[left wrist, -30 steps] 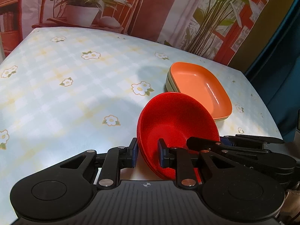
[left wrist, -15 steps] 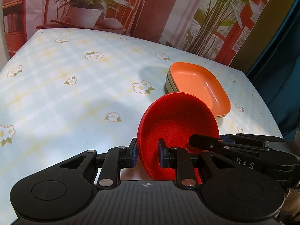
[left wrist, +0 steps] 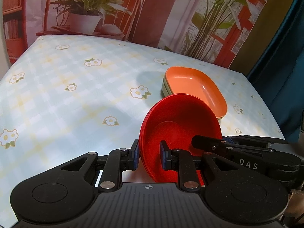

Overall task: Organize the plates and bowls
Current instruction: 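Grasp the nested red bowls with both tools and lift them, then carry the red bowls with both tools and lower them into the orange dish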

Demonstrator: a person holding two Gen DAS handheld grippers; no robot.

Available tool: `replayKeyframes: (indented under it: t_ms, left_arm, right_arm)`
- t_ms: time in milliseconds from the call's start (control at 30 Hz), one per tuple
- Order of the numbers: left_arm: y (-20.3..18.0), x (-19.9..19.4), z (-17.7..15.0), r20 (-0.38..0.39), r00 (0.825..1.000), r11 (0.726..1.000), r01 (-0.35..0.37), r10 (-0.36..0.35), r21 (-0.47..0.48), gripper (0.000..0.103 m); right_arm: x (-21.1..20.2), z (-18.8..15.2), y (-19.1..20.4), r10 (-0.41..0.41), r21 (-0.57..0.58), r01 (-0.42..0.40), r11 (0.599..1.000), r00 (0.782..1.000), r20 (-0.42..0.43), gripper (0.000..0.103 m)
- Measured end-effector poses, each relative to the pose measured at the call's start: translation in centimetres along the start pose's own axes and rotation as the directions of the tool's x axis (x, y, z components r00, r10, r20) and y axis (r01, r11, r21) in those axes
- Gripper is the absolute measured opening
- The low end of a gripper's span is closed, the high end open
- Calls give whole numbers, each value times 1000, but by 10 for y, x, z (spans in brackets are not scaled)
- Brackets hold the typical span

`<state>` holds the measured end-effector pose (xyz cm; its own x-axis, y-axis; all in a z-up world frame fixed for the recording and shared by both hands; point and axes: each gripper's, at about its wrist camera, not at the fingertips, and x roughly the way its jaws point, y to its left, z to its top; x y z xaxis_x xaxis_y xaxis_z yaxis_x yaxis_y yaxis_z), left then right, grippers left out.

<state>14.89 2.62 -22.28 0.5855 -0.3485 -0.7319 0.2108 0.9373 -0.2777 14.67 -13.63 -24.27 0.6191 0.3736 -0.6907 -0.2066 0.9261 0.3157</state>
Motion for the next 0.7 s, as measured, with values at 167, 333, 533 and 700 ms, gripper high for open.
replayKeyframes:
  t_ms: [167, 333, 533, 700]
  left_arm:
    - [-6, -5, 0, 8, 1000, 1000, 4, -4, 18, 23]
    - [-16, -8, 3, 10, 1000, 999, 7, -7, 48, 23]
    - [-25, -8, 9, 12, 1000, 997, 21, -22, 69, 23]
    - [-31, -9, 14, 20, 999, 996, 34, -35, 78, 23]
  right_arm:
    - [-8, 1, -2, 2, 5, -2, 1000, 1000, 19, 11]
    - [-19, 1, -7, 3, 15, -4, 1000, 999, 44, 11]
    - [-30, 8, -16, 3, 29, -6, 1000, 997, 79, 10]
    - [-35, 13, -26, -2, 50, -3, 999, 995, 98, 7]
